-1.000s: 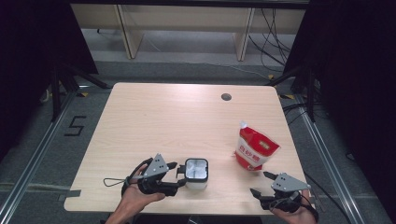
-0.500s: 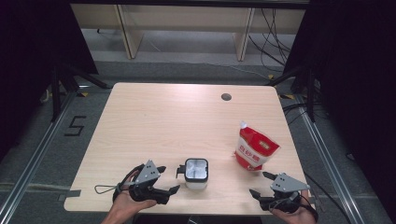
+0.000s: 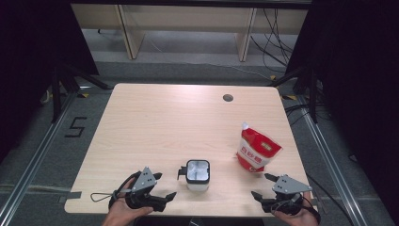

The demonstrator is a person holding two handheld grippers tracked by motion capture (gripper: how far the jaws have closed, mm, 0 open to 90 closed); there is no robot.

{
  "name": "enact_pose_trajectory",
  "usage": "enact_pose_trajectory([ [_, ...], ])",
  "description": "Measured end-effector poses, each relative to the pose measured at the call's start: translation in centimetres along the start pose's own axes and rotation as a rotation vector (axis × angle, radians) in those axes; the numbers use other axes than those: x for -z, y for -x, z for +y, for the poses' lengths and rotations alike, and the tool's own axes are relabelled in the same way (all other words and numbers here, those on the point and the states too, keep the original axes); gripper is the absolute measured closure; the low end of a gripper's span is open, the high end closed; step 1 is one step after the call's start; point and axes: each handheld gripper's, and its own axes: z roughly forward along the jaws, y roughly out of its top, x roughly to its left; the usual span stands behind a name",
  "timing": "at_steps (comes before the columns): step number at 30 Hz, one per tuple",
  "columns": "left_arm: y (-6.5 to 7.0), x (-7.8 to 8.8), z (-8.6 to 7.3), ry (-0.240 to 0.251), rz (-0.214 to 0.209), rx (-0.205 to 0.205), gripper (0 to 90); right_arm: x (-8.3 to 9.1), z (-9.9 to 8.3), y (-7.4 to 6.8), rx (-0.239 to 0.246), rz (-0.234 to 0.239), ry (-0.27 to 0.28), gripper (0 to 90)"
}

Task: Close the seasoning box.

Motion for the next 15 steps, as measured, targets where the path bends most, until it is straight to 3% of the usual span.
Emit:
enact_pose_trajectory([
  [2,0.3,-0.1,-0.3,0.002,0.015,0.028,16.8,0.0,0.0,0.0,0.003,0.001,-0.004,22.8],
  [4,0.3,0.1,-0.5,-0.02,0.007,0.009,16.8,-0.1,-0.1,0.0,-0.002,0.003,-0.006,21.7],
  [6,0.6,-0.1,-0.7,-0.01,0.013,0.039,16.8,-0.2,-0.1,0.0,0.005,0.007,-0.011,21.1],
  [8,0.8,-0.2,-1.0,-0.02,0.022,0.041,16.7,-0.3,-0.2,0.0,0.004,0.005,-0.017,20.7],
  [9,0.8,-0.1,-1.1,-0.043,0.02,0.022,16.6,-0.2,-0.2,0.0,-0.001,0.01,-0.022,20.4],
  [15,1.3,-0.2,-1.5,-0.059,0.027,0.024,16.6,-0.3,-0.3,0.1,-0.008,0.01,-0.036,18.2],
])
